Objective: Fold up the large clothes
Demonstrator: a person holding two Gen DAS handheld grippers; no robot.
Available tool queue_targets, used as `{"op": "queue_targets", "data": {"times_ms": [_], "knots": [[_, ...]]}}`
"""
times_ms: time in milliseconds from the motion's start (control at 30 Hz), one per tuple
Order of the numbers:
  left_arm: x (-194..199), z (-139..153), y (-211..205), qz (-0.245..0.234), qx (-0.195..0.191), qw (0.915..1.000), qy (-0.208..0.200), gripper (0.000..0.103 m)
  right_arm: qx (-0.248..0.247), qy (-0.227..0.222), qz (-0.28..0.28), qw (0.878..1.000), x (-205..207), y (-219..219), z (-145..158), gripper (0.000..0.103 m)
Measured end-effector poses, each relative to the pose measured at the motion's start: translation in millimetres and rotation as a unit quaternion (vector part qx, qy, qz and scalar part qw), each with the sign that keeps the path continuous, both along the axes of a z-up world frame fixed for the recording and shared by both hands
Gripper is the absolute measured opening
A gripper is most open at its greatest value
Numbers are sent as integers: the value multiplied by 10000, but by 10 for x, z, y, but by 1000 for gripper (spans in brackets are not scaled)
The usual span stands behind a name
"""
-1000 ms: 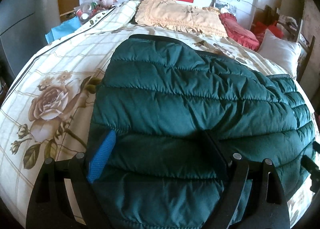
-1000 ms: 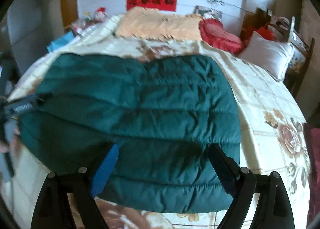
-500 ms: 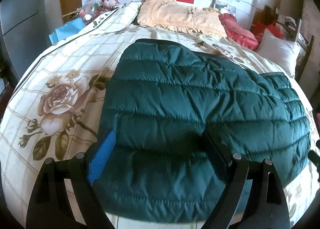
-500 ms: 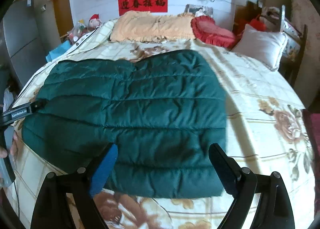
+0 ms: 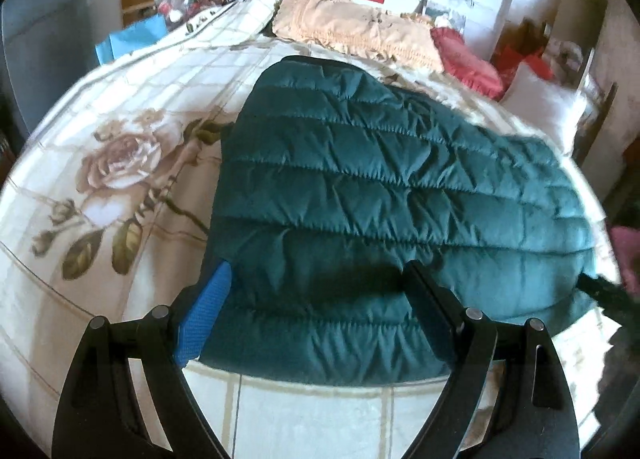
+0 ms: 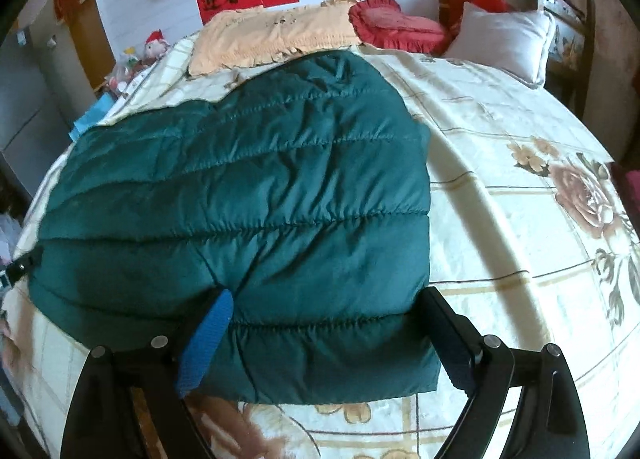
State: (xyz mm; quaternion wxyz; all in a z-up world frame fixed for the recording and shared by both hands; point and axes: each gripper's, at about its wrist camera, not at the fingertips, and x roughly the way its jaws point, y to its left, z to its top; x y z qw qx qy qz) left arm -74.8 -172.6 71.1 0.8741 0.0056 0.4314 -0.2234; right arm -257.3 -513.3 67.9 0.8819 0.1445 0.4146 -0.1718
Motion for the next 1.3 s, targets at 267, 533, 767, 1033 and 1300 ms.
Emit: {"op": "queue_targets", "data": {"times_ms": [267,533,767,1033,1300], "knots": [[240,-98,371,204,-764,9945,688,87,457,-343,-212,9981,-119,-377,94,103],[445,-350,373,112,-1279,9837,1261,88,1348,-492,171,9895,195,-596,-156,103],[557,-431,310,108,-1363,9811,1369,99,2189,-629,347,9731,375,-665,-354,103],[551,-453,251,190,-1290,9824,1339,102,2070,-538,397,9761,428,-518,-331,103],[503,-372,104,120,-993,9889,1101,98,1584,-590,406,9848,367,-325,-191,87]]}}
